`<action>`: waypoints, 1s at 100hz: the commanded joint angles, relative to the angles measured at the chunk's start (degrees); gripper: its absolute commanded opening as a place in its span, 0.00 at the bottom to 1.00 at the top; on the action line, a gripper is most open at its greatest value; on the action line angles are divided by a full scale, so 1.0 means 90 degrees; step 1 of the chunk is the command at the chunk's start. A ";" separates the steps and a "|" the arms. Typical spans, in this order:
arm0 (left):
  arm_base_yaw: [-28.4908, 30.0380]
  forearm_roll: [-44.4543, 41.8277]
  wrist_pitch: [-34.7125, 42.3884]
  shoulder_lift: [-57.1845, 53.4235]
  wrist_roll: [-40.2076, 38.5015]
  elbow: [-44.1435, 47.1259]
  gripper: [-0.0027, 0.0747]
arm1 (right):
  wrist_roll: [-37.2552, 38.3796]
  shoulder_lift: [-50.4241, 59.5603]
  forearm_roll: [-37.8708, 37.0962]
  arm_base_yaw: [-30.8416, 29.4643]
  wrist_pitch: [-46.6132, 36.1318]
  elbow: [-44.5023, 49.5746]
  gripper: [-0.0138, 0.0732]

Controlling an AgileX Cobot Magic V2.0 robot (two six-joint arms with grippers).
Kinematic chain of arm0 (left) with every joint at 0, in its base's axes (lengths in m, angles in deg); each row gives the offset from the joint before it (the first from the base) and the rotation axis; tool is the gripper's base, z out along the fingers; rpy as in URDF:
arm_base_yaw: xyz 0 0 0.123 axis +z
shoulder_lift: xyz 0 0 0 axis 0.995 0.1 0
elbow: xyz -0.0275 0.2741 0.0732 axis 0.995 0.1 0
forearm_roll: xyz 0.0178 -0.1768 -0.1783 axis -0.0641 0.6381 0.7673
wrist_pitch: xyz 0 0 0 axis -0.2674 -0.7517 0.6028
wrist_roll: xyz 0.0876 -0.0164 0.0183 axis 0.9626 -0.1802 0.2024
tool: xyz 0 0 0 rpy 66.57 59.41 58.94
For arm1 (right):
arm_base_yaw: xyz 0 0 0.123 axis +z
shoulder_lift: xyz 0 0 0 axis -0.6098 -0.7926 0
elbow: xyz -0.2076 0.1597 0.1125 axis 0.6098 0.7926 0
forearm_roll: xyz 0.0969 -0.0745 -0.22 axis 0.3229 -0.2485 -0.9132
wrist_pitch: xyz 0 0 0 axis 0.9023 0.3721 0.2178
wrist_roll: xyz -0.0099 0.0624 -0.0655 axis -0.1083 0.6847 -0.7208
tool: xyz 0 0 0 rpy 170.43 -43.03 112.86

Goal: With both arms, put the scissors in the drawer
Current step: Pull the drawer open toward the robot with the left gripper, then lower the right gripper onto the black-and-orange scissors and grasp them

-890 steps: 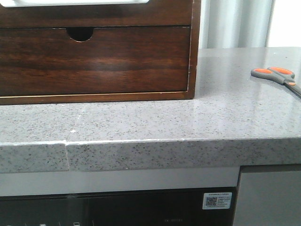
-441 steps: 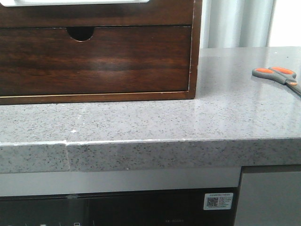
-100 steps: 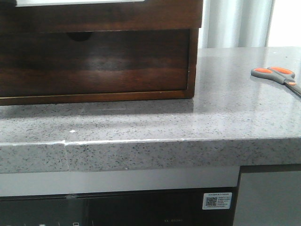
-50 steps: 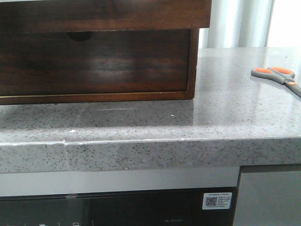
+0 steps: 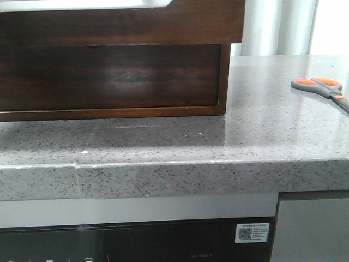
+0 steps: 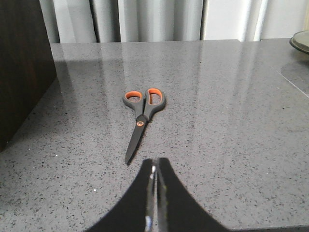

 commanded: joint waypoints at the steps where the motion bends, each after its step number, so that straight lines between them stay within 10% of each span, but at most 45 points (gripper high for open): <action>1: -0.0030 0.0444 0.0262 -0.0037 -0.0105 -0.0200 0.44 | -0.0036 -0.0125 -0.0006 0.0010 -0.0521 -0.0214 0.04; 56: -0.0030 0.0456 0.1144 -0.0649 -0.1697 -0.0200 0.44 | -0.0036 -0.0345 0.0060 0.0010 -0.0078 -0.0462 0.04; 87: -0.0030 0.2431 0.0383 -0.1501 -0.2487 -0.0200 0.43 | -0.0036 -0.2101 0.0329 0.0056 0.0457 -0.1576 0.04; 100: -0.0030 0.3662 -0.0507 -0.1797 -0.2487 -0.0200 0.43 | -0.0036 -0.2948 0.0329 0.0143 0.0875 -0.2233 0.19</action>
